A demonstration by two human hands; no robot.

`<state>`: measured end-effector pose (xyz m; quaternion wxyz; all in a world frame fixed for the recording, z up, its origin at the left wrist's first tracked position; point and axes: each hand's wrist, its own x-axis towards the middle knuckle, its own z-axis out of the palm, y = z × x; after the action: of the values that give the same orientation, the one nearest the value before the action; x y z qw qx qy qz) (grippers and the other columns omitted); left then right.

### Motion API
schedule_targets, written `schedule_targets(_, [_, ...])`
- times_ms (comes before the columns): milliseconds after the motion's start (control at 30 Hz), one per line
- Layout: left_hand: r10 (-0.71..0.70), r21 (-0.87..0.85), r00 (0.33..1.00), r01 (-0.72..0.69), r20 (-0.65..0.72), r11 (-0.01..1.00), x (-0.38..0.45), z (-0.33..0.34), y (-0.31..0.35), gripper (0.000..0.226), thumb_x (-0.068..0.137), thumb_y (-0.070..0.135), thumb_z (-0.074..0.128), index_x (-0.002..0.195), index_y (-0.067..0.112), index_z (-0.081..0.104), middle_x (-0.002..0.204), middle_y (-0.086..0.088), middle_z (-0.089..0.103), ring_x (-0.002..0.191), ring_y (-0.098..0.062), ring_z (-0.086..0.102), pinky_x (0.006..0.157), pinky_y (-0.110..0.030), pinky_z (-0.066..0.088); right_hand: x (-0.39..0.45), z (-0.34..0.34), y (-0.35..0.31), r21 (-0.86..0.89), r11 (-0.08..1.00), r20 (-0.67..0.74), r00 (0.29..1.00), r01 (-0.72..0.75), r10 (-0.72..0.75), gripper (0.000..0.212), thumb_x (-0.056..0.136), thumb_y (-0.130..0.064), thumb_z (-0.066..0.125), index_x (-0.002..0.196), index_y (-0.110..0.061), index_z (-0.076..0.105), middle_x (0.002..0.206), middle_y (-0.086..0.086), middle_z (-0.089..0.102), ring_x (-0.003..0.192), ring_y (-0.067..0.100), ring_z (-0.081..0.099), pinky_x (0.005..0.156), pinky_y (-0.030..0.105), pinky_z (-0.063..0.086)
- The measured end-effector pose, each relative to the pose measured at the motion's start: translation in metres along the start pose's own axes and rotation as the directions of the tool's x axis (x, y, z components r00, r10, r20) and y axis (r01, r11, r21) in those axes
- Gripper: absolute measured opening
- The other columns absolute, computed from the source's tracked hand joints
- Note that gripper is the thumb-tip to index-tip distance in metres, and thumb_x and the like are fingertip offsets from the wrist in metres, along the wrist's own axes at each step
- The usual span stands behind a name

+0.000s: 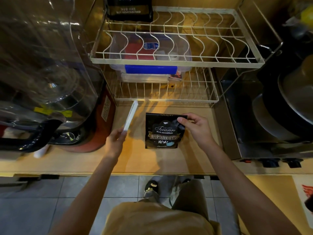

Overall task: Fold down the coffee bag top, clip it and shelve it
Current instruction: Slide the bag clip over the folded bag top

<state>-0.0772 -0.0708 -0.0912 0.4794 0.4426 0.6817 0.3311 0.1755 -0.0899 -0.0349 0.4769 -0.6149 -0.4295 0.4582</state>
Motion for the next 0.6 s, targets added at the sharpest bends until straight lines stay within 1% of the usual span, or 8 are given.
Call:
schedule_targets(33, [0.013, -0.074, 0.999, -0.01, 0.038, 0.997, -0.004, -0.001, 0.009, 0.02, 0.089, 0.013, 0.053, 0.103, 0.0, 0.058, 0.1, -0.015, 0.057, 0.096, -0.031, 0.055, 0.087, -0.043, 0.046, 0.0, 0.0, 0.0, 0.005, 1.0, -0.003, 1.0, -0.001, 0.001, 0.021, 0.079, -0.007, 0.065, 0.072, -0.027, 0.067, 0.062, -0.019, 0.071, 0.062, -0.001, 0.062, 0.059, 0.013, 0.049])
schedule_targets(100, [0.122, -0.107, 0.987, -0.111, 0.102, 0.988, -0.012, -0.004, 0.028, 0.017, 0.088, 0.009, 0.052, 0.102, 0.001, 0.058, 0.103, -0.015, 0.057, 0.093, -0.023, 0.054, 0.084, -0.03, 0.048, 0.0, 0.001, -0.001, 0.008, 1.0, -0.002, 1.0, 0.002, -0.002, 0.02, 0.079, -0.007, 0.065, 0.072, -0.025, 0.067, 0.061, -0.019, 0.071, 0.061, -0.003, 0.062, 0.058, 0.01, 0.049])
schedule_targets(200, [0.35, 0.083, 0.913, -0.373, 0.211, 0.924, -0.016, -0.008, 0.053, 0.016, 0.086, 0.007, 0.054, 0.101, 0.003, 0.059, 0.103, -0.005, 0.058, 0.085, -0.009, 0.053, 0.069, -0.004, 0.041, 0.001, 0.001, 0.0, 0.015, 1.0, -0.007, 1.0, 0.005, -0.005, 0.019, 0.079, -0.004, 0.064, 0.071, -0.021, 0.067, 0.058, -0.02, 0.069, 0.057, -0.005, 0.06, 0.056, 0.007, 0.046])
schedule_targets(267, [0.444, 0.194, 0.846, -0.508, 0.295, 0.839, -0.014, -0.007, 0.065, 0.016, 0.085, 0.007, 0.057, 0.099, 0.007, 0.062, 0.108, 0.002, 0.056, 0.092, -0.006, 0.052, 0.073, 0.002, 0.036, 0.002, 0.001, 0.001, 0.015, 1.0, -0.01, 1.0, 0.004, -0.003, 0.02, 0.079, -0.003, 0.064, 0.071, -0.021, 0.067, 0.057, -0.02, 0.069, 0.057, -0.006, 0.059, 0.056, 0.007, 0.045])
schedule_targets(333, [0.466, 0.243, 0.816, -0.556, 0.343, 0.795, -0.01, -0.005, 0.075, 0.017, 0.084, 0.008, 0.058, 0.1, 0.012, 0.062, 0.111, 0.007, 0.054, 0.1, -0.007, 0.05, 0.081, -0.002, 0.036, 0.002, 0.0, 0.001, 0.01, 1.0, -0.005, 1.0, -0.005, 0.005, 0.019, 0.079, -0.002, 0.064, 0.073, -0.02, 0.067, 0.058, -0.019, 0.069, 0.059, -0.007, 0.059, 0.058, 0.008, 0.045])
schedule_targets(433, [0.443, 0.281, 0.8, -0.57, 0.405, 0.772, -0.006, -0.003, 0.088, 0.026, 0.083, 0.009, 0.06, 0.107, 0.018, 0.056, 0.112, 0.009, 0.053, 0.105, -0.008, 0.05, 0.088, -0.022, 0.039, 0.002, -0.003, 0.002, 0.006, 1.0, 0.003, 1.0, -0.02, 0.02, 0.013, 0.079, -0.001, 0.064, 0.079, -0.013, 0.067, 0.066, -0.007, 0.066, 0.059, -0.008, 0.058, 0.058, 0.007, 0.045])
schedule_targets(467, [0.433, 0.272, 0.793, -0.57, 0.428, 0.776, -0.005, -0.003, 0.092, 0.03, 0.083, 0.008, 0.06, 0.109, 0.019, 0.053, 0.111, 0.009, 0.054, 0.105, -0.009, 0.051, 0.087, -0.023, 0.041, 0.003, -0.004, 0.001, -0.003, 1.0, 0.006, 1.0, -0.023, 0.023, 0.011, 0.079, 0.0, 0.064, 0.081, -0.01, 0.067, 0.069, -0.001, 0.063, 0.058, -0.008, 0.057, 0.058, 0.006, 0.045])
schedule_targets(600, [0.375, 0.244, 0.765, -0.556, 0.524, 0.795, -0.005, 0.0, 0.104, 0.042, 0.082, 0.006, 0.06, 0.12, 0.021, 0.046, 0.111, 0.01, 0.056, 0.104, -0.005, 0.051, 0.079, -0.009, 0.039, 0.005, -0.008, -0.004, -0.051, 0.997, 0.043, 0.997, -0.065, 0.067, 0.008, 0.077, -0.006, 0.068, 0.084, -0.008, 0.069, 0.075, 0.007, 0.06, 0.06, -0.004, 0.056, 0.06, 0.007, 0.045])
